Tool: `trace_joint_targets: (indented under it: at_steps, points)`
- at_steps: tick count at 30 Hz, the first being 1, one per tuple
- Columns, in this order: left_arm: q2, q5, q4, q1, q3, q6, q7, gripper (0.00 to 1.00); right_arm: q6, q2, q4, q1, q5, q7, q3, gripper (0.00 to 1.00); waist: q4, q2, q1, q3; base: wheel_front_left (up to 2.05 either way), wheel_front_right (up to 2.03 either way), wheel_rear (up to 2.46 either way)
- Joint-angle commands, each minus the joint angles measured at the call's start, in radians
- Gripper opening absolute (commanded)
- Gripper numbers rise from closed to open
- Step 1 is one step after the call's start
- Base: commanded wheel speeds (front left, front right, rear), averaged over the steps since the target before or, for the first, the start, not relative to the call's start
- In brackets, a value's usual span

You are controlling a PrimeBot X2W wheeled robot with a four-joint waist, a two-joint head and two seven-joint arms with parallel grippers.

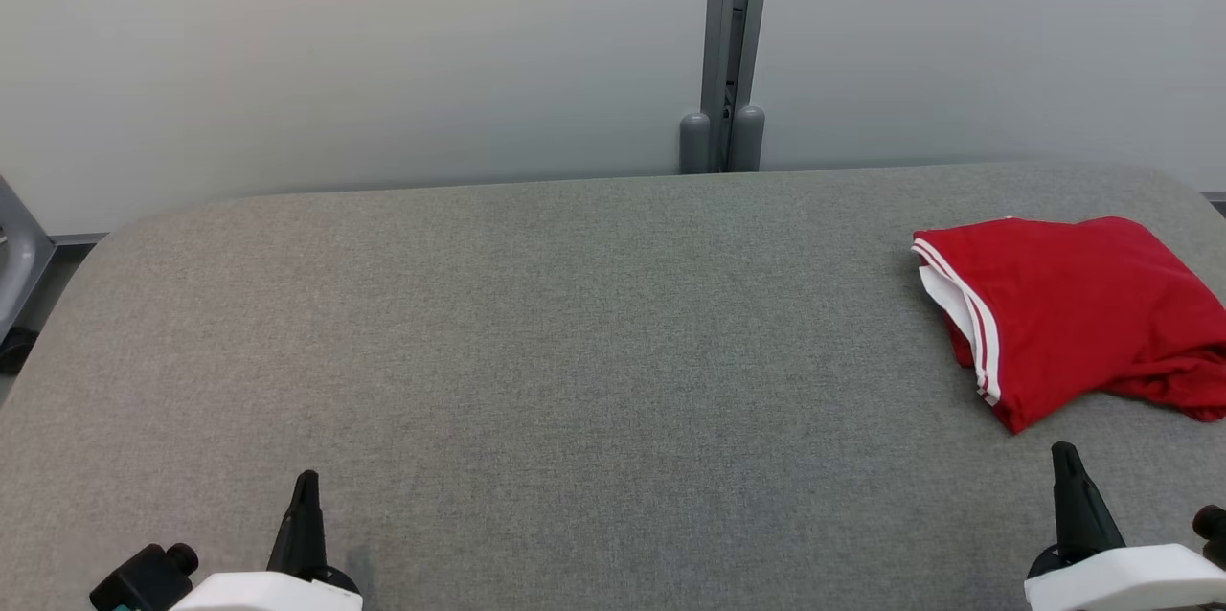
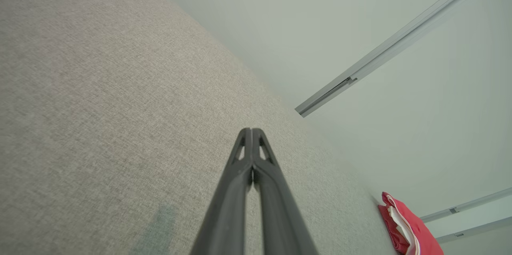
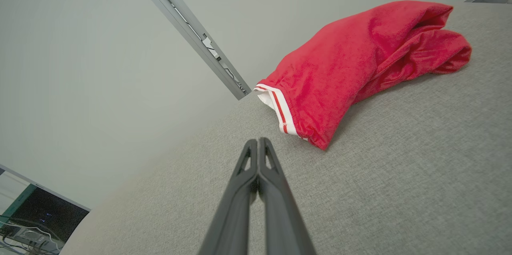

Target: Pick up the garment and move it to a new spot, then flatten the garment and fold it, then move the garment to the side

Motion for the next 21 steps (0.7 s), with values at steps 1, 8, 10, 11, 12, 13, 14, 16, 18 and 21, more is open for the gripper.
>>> trace_joint_targets:
  at_steps: [1, 8, 10, 11, 12, 13, 14, 16, 18, 21]
  points:
    - [0.007, -0.04, -0.018, -0.041, 0.011, -0.01, 0.01, 0.0, 0.0, -0.011, -0.016, -0.026, 0.054, 0.012, -0.005, 0.0, 0.0, -0.0001, 0.0, 0.001, 0.0, 0.0, 0.0]
    - [0.007, -0.122, -0.024, -0.053, 0.024, -0.022, 0.033, 0.0, 0.0, -0.013, -0.019, -0.038, 0.159, 0.035, -0.007, 0.0, 0.0, -0.0001, 0.0, 0.004, 0.0, 0.0, 0.0]
    - [0.008, -0.143, -0.026, -0.057, 0.027, -0.025, 0.039, 0.0, 0.0, -0.013, -0.02, -0.041, 0.187, 0.042, -0.007, 0.0, 0.0, -0.0001, 0.0, 0.005, 0.0, 0.0, 0.0]
    - [0.008, -0.154, -0.027, -0.059, 0.029, -0.027, 0.042, 0.0, 0.0, -0.013, -0.02, -0.042, 0.202, 0.045, -0.007, 0.0, 0.0, -0.0001, 0.0, 0.006, 0.0, 0.0, 0.0]
    - [0.008, -0.165, -0.028, -0.06, 0.031, -0.028, 0.046, 0.0, 0.0, -0.013, -0.02, -0.044, 0.216, 0.048, -0.007, 0.0, 0.0, -0.0001, 0.0, 0.006, 0.0, 0.0, 0.0]
    - [0.008, -0.176, -0.029, -0.061, 0.033, -0.03, 0.048, 0.0, 0.0, -0.013, -0.021, -0.046, 0.23, 0.052, -0.008, 0.0, 0.0, -0.0001, 0.0, 0.007, 0.0, 0.0, 0.0]
    - [0.008, -0.187, -0.029, -0.062, 0.034, -0.032, 0.052, 0.0, 0.0, -0.014, -0.021, -0.048, 0.244, 0.054, -0.008, 0.0, 0.0, -0.0001, 0.0, 0.007, 0.0, 0.0, 0.0]
    - [0.008, -0.207, -0.031, -0.065, 0.038, -0.035, 0.058, 0.0, 0.0, -0.014, -0.022, -0.051, 0.271, 0.061, -0.008, 0.0, 0.0, -0.0001, 0.0, 0.008, 0.0, 0.0, 0.0]
    - [0.008, -0.218, -0.032, -0.067, 0.039, -0.037, 0.061, 0.0, 0.0, -0.014, -0.023, -0.053, 0.284, 0.063, -0.008, 0.0, 0.0, -0.0001, 0.0, 0.008, 0.0, 0.0, 0.0]
    - [0.009, -0.249, -0.034, -0.073, 0.044, -0.041, 0.07, 0.0, 0.0, -0.015, -0.024, -0.056, 0.323, 0.073, -0.009, 0.0, 0.0, -0.0001, 0.0, 0.01, 0.0, 0.0, 0.0]
